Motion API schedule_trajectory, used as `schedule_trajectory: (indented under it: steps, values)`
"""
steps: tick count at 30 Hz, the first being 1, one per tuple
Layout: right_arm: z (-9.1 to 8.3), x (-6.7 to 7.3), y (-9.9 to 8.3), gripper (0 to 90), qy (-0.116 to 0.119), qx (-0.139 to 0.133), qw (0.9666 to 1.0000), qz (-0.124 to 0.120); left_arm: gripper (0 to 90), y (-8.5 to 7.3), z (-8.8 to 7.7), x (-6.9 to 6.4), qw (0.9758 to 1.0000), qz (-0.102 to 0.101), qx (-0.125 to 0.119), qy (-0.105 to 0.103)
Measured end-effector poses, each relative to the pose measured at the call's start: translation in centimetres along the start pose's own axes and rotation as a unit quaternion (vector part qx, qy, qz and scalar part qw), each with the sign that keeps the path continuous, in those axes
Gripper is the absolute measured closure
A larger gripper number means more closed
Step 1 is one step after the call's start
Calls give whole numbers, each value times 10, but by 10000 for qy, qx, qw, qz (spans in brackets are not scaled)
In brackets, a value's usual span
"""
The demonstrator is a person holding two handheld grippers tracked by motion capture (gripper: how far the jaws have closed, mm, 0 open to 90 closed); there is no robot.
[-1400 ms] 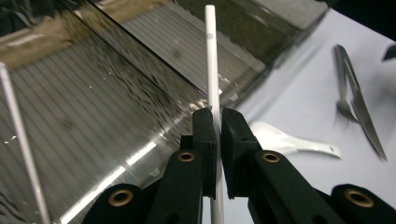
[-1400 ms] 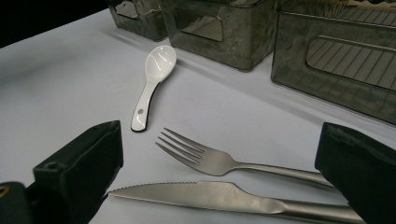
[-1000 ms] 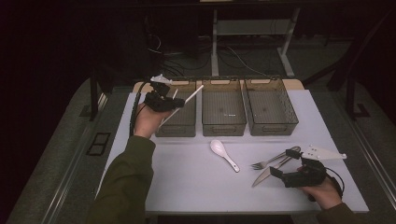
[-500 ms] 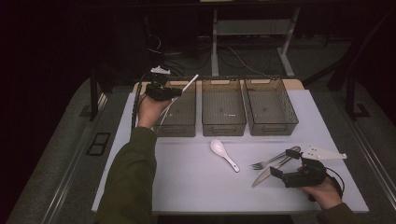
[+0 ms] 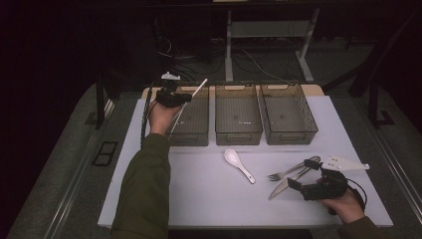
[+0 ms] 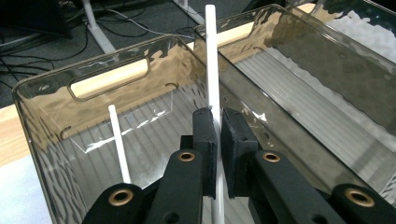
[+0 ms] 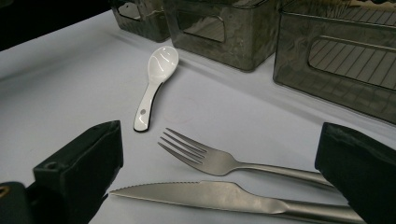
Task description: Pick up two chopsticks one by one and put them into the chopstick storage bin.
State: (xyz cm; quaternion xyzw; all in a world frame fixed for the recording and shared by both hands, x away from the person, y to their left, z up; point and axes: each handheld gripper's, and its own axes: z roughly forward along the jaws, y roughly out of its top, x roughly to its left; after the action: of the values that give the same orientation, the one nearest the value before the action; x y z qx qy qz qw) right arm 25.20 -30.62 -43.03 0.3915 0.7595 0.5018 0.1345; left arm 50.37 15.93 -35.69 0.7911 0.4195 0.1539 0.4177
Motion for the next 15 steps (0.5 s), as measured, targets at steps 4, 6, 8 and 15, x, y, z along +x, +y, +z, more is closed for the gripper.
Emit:
schedule_trajectory:
  steps: [4, 6, 8, 15]
  values:
    - [0, 0, 0, 11, 4, 3, 10000, 1, 836, -3, 5, 2, 10000, -36, 67, 27]
    - [0, 0, 0, 11, 6, 2, 10000, 1, 836, -4, 8, 2, 9999, -62, 119, 30]
    - [0, 0, 0, 11, 8, 1, 10000, 9, 836, -6, 11, 2, 9998, -41, 183, 36]
    - [0, 0, 0, 11, 14, -6, 10000, 7, 824, -9, 19, 0, 9992, -28, 390, 73]
